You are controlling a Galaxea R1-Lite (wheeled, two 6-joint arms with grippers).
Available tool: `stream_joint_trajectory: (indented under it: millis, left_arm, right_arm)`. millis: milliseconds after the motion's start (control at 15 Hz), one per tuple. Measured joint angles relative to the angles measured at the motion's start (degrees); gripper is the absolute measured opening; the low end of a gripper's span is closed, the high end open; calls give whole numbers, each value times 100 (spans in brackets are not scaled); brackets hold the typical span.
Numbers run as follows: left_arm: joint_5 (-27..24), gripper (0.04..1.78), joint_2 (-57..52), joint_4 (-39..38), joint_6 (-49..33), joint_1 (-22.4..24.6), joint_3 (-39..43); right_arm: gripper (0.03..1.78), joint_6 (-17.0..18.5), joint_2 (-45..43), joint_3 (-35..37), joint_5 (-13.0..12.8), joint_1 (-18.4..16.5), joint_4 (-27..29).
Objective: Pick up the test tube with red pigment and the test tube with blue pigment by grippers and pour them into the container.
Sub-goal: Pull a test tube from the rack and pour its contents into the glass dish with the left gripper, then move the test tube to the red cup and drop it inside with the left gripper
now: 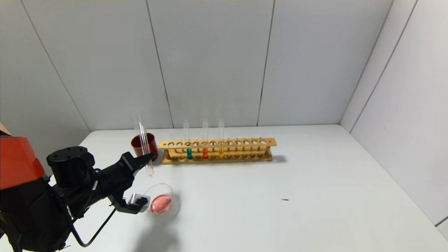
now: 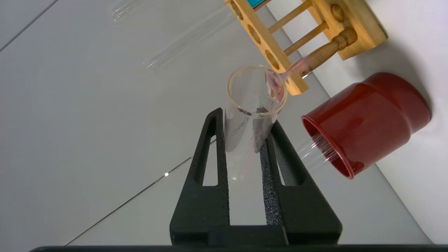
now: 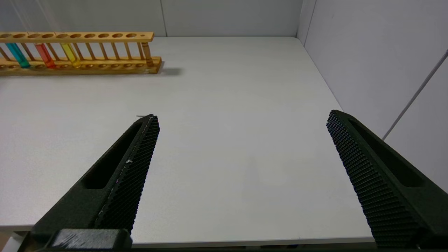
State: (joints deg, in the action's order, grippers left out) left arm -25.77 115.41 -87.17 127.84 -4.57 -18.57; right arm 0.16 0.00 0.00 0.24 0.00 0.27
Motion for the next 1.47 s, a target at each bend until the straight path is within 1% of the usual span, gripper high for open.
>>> stream_joint_trajectory:
  millis: [133,200,267,333,400,533,667,733,867,1067,1267,1333,1400,1467]
  left_arm:
    - [85,32,-30,2,-133,0,-37]
    - [161,32,-55,2,-329,0,-135]
    - [312,32,-102,2,-651,0,-268]
    - [588,32,-185,5,-1095,0,-391]
    - [970,32,-289,2,-1588,-5,-496]
    - [1925,32,-518,66,-2734,-68,-734]
    - [2692,32,-728,455,-3980,-123,-930]
    - [3010,32,-852,779,-4681,-135,-974]
    - [3360,32,-1158,1417,-6026,-155,-1073]
    - [3679,32,-1412,2058,-7884,-160,-1660]
    - [3688,32,-1276,2274,-9971,-160,-2484]
    - [3590,32,-1145,2291,-10620,-160,-2677]
    - [3376,32,-1025,2280,-11053,-160,-2787]
    - [3092,32,-920,2249,-11291,-165,-2859]
  right_arm:
    - [175,2,0,0,0,0,0]
    - [175,0,0,0,0,0,0]
    - [175,2,0,0,0,0,-2]
    - [175,0,0,0,-2,0,0]
    - [175,2,0,0,0,0,0]
    - [175,2,0,0,0,0,0]
    - [175,0,0,0,-2,0,0]
    - [175,2,0,0,0,0,0]
    - [175,2,0,0,0,0,0]
    - [175,2,0,0,0,0,0]
    - [175,0,0,0,0,0,0]
    - [175,2,0,0,0,0,0]
    - [175,2,0,0,0,0,0]
    - [175,0,0,0,0,0,0]
